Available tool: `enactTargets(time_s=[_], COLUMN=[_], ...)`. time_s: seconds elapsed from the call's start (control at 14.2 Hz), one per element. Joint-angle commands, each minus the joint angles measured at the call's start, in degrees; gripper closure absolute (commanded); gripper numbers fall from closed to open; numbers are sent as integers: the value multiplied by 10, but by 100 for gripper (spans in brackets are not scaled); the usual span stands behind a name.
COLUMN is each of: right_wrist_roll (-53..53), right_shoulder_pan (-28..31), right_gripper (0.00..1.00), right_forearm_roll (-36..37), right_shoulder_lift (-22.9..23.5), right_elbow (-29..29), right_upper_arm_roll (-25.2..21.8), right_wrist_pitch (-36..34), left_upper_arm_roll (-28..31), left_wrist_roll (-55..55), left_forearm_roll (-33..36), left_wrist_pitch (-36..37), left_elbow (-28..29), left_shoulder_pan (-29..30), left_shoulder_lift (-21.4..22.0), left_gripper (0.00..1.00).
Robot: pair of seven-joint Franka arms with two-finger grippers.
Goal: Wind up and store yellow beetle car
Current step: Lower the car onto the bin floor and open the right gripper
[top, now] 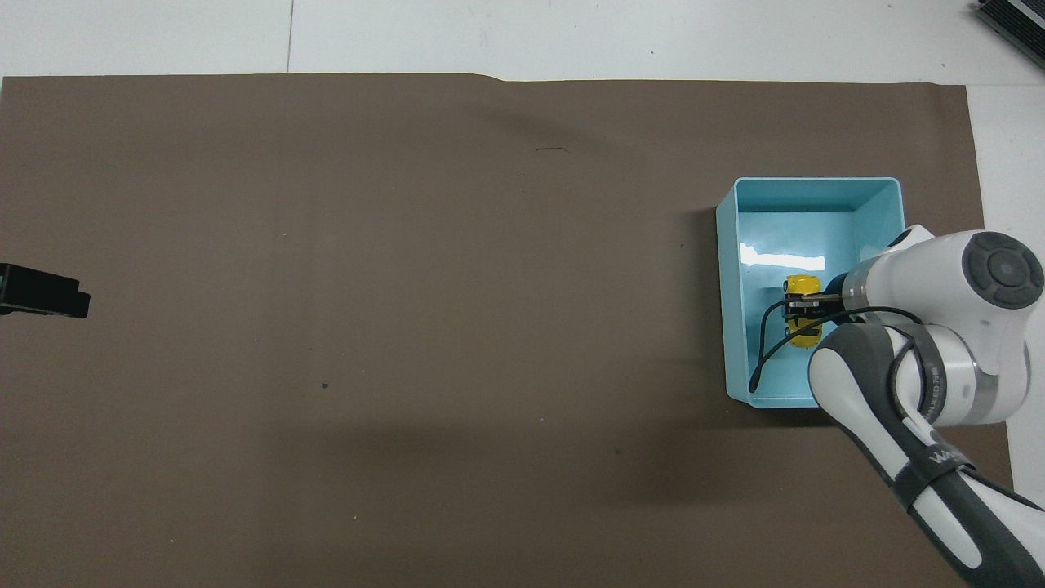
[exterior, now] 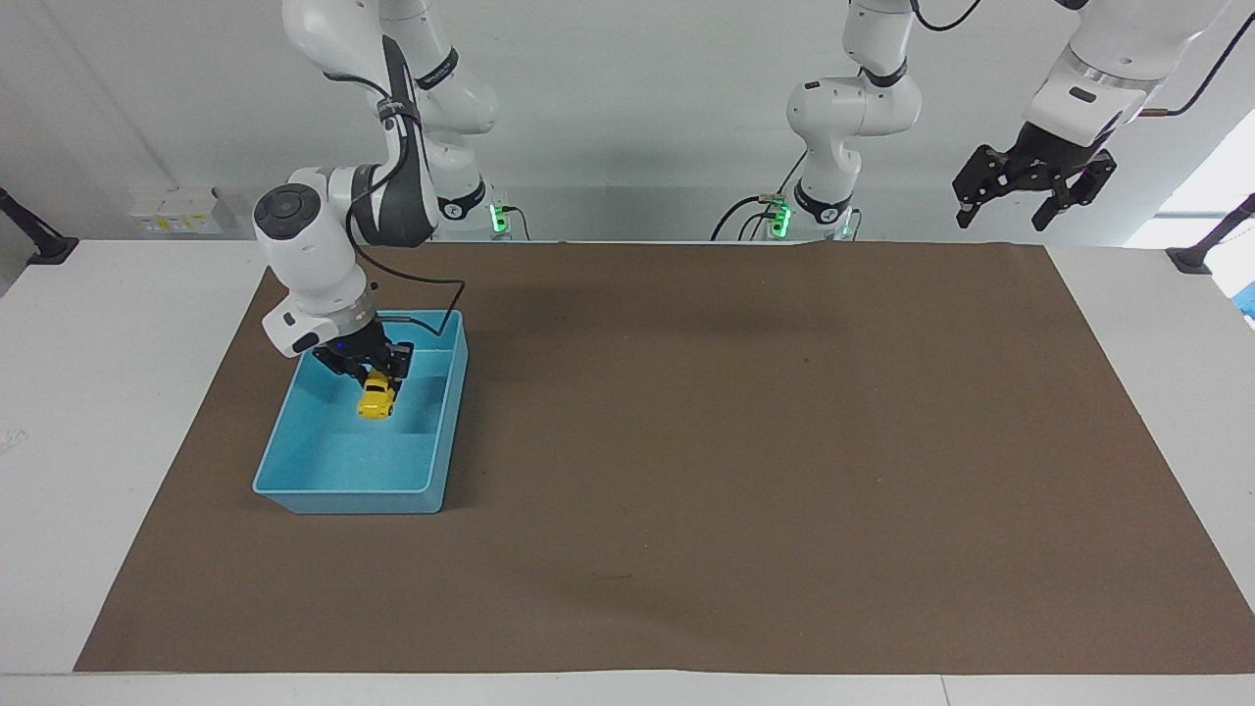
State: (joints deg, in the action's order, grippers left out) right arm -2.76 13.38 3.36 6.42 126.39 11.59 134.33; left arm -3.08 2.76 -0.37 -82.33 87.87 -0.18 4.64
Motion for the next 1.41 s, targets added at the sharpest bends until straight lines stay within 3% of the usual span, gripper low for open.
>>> enactTargets(time_s=[0.0, 0.14, 0.21, 0.35, 0.64, 0.92, 1.34], right_wrist_roll=[28, 30, 29, 34, 42, 42, 42], right_shoulder_pan=[16, 16, 16, 16, 12, 7, 6], right_gripper=[100, 100, 85, 0, 0, 0, 0], right_forearm_roll=[3, 3, 3, 3, 3, 4, 7], right_shoulder_lift=[20, 28, 29, 29, 10, 6, 6], right_elbow=[17, 17, 16, 11, -1, -74, -162], right_upper_arm_roll=[5, 6, 6, 5, 6, 6, 6], right_wrist_pitch=[50, 57, 57, 55, 41, -58, -142], left_upper_arm_roll=[-3, -3, -3, -3, -3, -3, -3], left_wrist_roll=[2, 2, 2, 2, 2, 2, 2], left_forearm_roll=[-5, -5, -5, -5, -5, -5, -5], left_wrist_pitch=[6, 6, 6, 6, 6, 6, 6], left_elbow=[12, 11, 11, 11, 11, 11, 11], left_shoulder_pan=[6, 7, 7, 6, 7, 6, 6], left_shoulder_lift=[13, 13, 13, 13, 13, 13, 13], left_gripper=[0, 0, 0, 0, 0, 0, 0])
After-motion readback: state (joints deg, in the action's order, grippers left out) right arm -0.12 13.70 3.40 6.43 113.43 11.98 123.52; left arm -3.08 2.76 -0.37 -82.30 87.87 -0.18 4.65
